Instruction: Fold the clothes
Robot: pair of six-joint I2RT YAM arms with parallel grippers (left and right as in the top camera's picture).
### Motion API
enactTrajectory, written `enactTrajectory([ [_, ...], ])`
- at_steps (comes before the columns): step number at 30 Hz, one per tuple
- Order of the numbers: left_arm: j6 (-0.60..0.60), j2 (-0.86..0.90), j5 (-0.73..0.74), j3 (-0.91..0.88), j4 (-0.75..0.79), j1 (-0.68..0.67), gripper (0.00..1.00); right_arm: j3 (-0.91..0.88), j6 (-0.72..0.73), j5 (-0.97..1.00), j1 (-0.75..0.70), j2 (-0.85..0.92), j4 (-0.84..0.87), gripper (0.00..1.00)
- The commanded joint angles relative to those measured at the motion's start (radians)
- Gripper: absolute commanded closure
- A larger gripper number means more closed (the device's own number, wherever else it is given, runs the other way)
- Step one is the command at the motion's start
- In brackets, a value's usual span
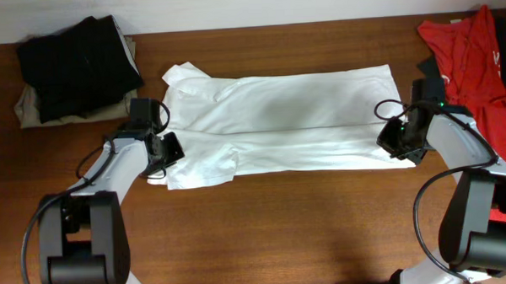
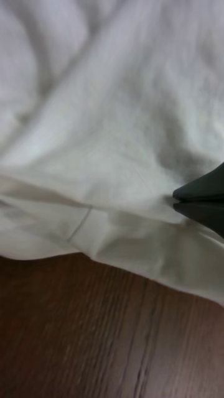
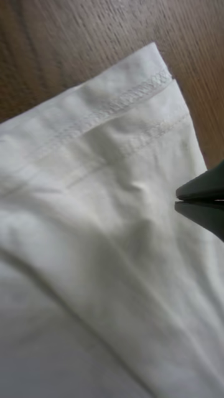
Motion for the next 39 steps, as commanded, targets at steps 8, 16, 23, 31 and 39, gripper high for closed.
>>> enactTrajectory([
  [8, -0.030, 0.082, 0.013, 0.001, -0.139, 0.008, 0.99, -0.113, 0.014, 0.093, 0.004, 0.068, 0.105, 0.96],
  [16, -0.126, -0.035, -0.016, 0.001, -0.439, 0.045, 1.00, -0.109, 0.145, 0.163, 0.004, -0.043, -0.161, 0.96],
  [23, -0.134, -0.353, -0.020, 0.001, -0.677, 0.045, 1.00, -0.109, 0.180, 0.257, 0.004, -0.348, -0.380, 0.96],
  [31, -0.032, -0.510, 0.244, 0.028, -0.264, 0.042, 0.04, 0.193, -0.126, -0.085, 0.006, -0.447, -0.329, 0.05],
  [39, 0.221, 0.230, 0.243, 0.770, -0.415, 0.073, 0.01, 0.224, -0.183, -0.128, 0.039, -0.364, -0.459, 0.07],
])
